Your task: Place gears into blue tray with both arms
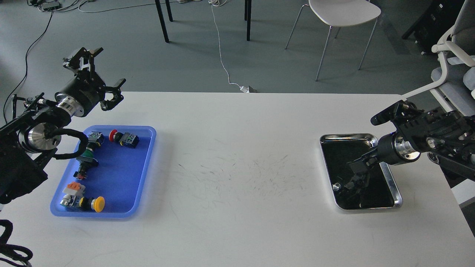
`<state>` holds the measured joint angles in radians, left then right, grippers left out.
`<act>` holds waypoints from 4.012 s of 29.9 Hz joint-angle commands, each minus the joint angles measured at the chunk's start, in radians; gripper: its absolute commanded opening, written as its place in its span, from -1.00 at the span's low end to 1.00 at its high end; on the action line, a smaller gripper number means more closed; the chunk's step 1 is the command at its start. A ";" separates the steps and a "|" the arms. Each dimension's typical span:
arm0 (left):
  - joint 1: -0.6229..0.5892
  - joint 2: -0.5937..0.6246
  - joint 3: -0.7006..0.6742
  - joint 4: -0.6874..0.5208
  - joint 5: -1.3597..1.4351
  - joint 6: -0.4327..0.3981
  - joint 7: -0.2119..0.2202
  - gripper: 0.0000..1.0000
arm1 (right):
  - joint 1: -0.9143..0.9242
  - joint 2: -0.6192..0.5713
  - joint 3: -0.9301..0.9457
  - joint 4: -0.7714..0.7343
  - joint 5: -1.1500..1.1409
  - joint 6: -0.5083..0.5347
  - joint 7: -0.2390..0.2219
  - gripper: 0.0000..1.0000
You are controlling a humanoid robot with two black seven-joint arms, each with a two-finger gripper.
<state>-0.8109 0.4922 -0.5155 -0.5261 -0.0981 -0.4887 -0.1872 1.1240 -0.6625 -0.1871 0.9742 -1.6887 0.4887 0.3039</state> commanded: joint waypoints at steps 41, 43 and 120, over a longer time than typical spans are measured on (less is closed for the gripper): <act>0.022 0.017 0.000 0.000 0.000 0.000 -0.020 0.99 | -0.001 0.086 -0.045 -0.066 0.004 0.000 0.018 0.30; 0.024 0.017 0.000 0.000 0.000 0.000 -0.020 0.99 | -0.001 0.086 -0.049 -0.066 0.004 0.000 0.020 0.28; 0.027 0.037 0.002 -0.002 0.002 0.000 -0.018 0.99 | 0.230 0.179 0.032 -0.058 0.084 0.000 0.086 -0.99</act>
<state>-0.7822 0.5221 -0.5135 -0.5264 -0.0966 -0.4887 -0.2055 1.3476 -0.5083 -0.2139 0.9155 -1.6065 0.4885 0.3927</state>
